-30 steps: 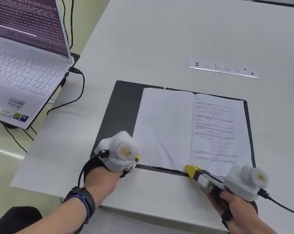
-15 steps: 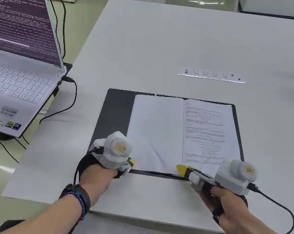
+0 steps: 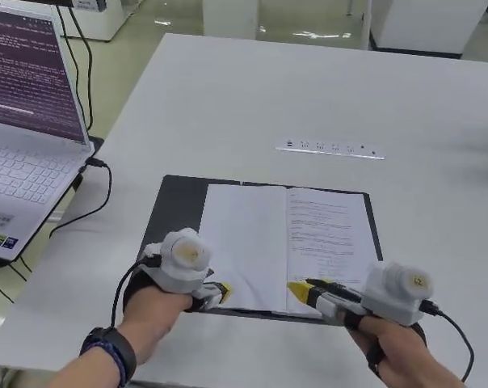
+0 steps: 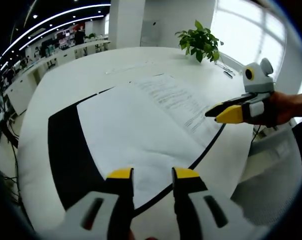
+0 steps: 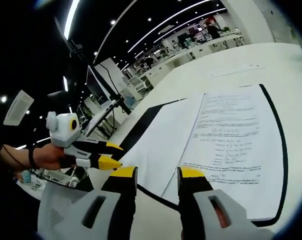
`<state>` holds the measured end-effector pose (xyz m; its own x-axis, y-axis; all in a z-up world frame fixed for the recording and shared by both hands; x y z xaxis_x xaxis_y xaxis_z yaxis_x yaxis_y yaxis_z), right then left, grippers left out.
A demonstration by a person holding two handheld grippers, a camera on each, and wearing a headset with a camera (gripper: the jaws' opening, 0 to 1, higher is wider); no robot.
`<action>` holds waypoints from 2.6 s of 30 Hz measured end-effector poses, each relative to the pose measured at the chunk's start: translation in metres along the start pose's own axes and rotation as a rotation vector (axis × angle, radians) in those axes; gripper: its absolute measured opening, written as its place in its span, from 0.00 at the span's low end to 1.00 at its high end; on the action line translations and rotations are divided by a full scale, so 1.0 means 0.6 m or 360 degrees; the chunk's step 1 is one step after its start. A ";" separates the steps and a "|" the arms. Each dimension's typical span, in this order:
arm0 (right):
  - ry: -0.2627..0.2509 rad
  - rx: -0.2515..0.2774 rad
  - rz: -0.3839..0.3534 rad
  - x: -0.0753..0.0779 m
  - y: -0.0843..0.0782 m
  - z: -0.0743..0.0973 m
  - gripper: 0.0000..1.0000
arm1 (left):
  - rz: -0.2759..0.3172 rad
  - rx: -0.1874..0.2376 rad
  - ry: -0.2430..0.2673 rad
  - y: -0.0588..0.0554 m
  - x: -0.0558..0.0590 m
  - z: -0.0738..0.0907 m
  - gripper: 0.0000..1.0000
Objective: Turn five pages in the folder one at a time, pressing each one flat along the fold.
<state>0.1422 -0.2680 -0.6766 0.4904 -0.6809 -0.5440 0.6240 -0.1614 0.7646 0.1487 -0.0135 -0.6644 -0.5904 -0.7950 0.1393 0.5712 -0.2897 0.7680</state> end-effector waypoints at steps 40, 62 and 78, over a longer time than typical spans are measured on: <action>-0.0297 0.0213 0.0260 0.046 0.056 0.193 0.48 | 0.0134 0.0272 0.0283 0.009 -0.067 0.160 0.54; -0.0385 0.0176 0.0282 0.046 0.026 0.230 0.58 | 0.0130 0.0307 0.0228 -0.016 -0.045 0.167 0.70; -0.0394 0.0160 0.0261 0.047 0.014 0.237 0.60 | 0.0038 0.0261 0.0066 0.021 -0.001 0.112 0.71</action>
<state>0.0746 -0.3901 -0.6362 0.4086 -0.8550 -0.3193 0.4798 -0.0964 0.8721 0.1176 0.0194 -0.6128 -0.5519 -0.8228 0.1354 0.4820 -0.1823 0.8570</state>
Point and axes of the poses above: the centre of the closed fingertips' face, and the gripper's own axes: z roughly backward along the fingers, x roughly to its right, y roughly out of its top, the point moved 10 cm from there along z, roughly backward along the fingers, and after that the axes turned 7 degrees about x, right-handed, at the moved point
